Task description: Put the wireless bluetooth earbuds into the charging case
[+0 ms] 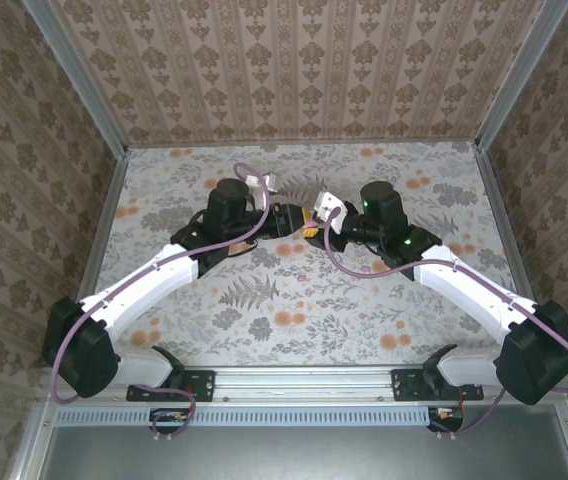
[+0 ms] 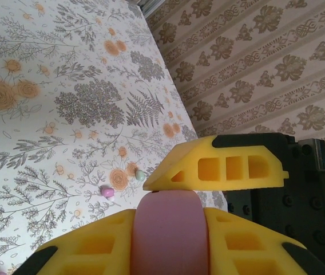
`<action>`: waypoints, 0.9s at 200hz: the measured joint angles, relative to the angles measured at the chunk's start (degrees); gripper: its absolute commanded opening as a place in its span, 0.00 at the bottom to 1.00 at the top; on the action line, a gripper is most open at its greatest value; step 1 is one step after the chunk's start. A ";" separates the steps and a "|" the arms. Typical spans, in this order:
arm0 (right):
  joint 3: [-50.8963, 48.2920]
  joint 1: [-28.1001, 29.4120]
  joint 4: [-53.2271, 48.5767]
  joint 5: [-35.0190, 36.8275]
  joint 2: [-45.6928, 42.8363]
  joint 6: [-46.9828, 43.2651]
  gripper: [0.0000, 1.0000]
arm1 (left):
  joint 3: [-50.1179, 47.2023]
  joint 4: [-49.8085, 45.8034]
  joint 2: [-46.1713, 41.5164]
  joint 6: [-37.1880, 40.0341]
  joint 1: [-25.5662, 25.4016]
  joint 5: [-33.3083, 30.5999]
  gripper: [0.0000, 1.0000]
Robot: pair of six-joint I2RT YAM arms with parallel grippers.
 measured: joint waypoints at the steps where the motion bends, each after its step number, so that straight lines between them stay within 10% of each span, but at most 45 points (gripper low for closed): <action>1: 0.00 0.00 0.00 0.00 0.00 0.11 0.54 | 0.00 0.00 0.00 0.00 0.00 0.00 0.22; 82: -8.83 -10.88 14.84 -9.27 -8.74 11.04 0.61 | -2.75 7.43 -4.00 -14.34 7.43 2.21 0.14; 180: -3.19 -7.50 19.98 -14.86 -0.15 7.54 0.68 | -2.82 12.61 -3.96 -26.29 7.89 8.46 0.13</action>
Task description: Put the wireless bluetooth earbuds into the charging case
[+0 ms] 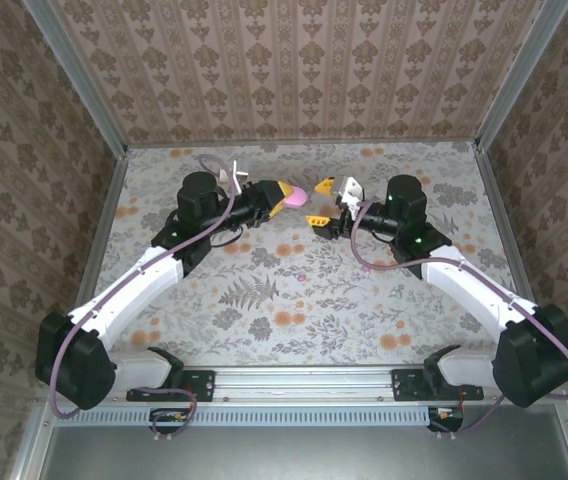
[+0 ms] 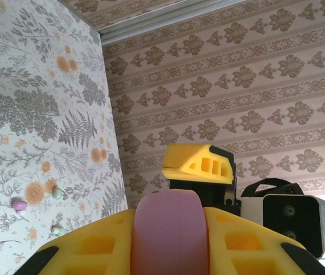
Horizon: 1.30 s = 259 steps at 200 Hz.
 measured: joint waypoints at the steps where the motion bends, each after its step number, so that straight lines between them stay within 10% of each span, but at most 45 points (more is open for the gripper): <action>1: 0.09 0.00 0.00 -0.02 0.04 0.00 0.68 | 0.00 0.04 0.00 -0.04 0.00 0.04 0.13; 193: 7.65 0.98 0.63 -8.13 8.17 0.48 0.48 | 0.00 2.69 0.37 -2.34 0.00 1.01 0.12; 259: 8.11 1.11 0.96 -8.24 8.17 1.62 0.56 | -0.33 3.04 0.35 -2.34 0.00 0.98 0.12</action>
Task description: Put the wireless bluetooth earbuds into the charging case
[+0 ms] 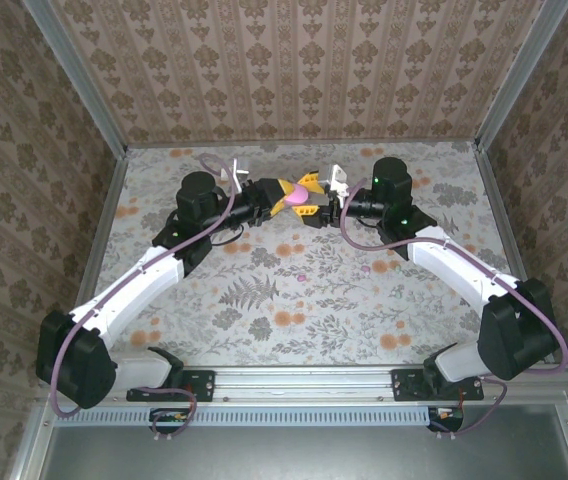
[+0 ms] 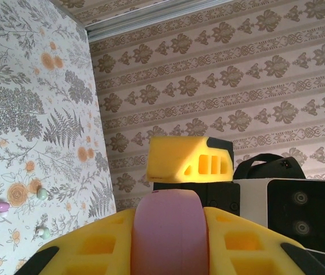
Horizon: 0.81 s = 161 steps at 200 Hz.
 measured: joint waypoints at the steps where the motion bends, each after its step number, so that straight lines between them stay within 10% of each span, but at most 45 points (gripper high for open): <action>1: 0.00 0.00 0.02 0.00 0.00 0.00 0.56 | 0.00 0.00 0.00 0.00 0.00 0.00 0.12; 61: 0.00 0.00 0.31 0.17 0.00 0.35 0.40 | -0.31 0.42 -0.02 -0.02 0.26 0.00 0.14; 111: 0.28 0.04 -1.22 -0.46 -0.02 1.33 0.33 | -0.52 -0.15 -0.26 1.97 0.35 -0.39 0.72; 161: 5.33 -0.55 -9.62 -8.41 0.00 4.74 0.32 | -2.43 -5.92 -8.39 18.56 3.32 -6.47 0.86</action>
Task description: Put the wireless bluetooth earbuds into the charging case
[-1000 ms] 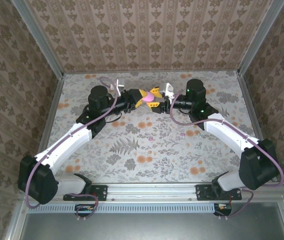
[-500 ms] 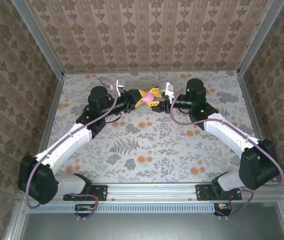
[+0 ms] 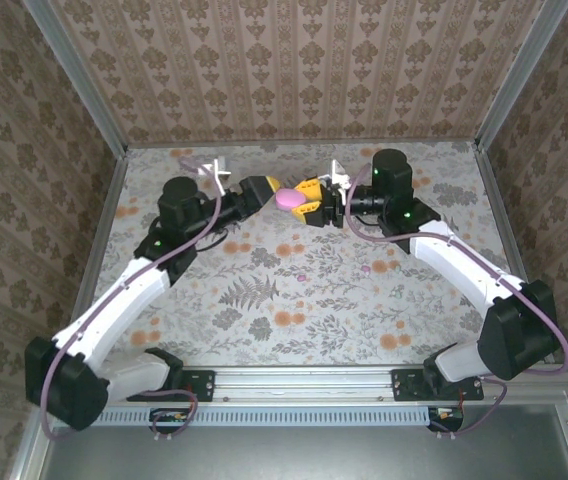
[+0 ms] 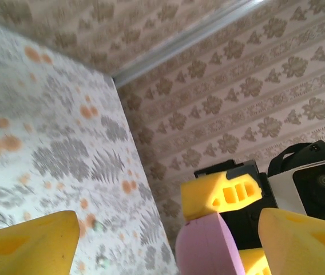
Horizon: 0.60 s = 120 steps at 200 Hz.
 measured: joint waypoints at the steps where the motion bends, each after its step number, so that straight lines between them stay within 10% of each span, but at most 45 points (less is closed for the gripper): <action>1: 0.15 -0.02 -0.20 -0.28 0.00 0.11 0.32 | -0.20 -0.07 -0.44 0.68 0.09 -0.24 0.86; 65: 2.82 -2.03 -5.68 -8.72 0.04 5.84 0.32 | -7.30 5.20 -7.30 29.44 1.16 3.30 0.80; 120: 3.61 -2.10 -6.47 -9.75 0.28 7.43 0.32 | -8.35 10.64 -4.83 36.89 0.61 15.28 0.75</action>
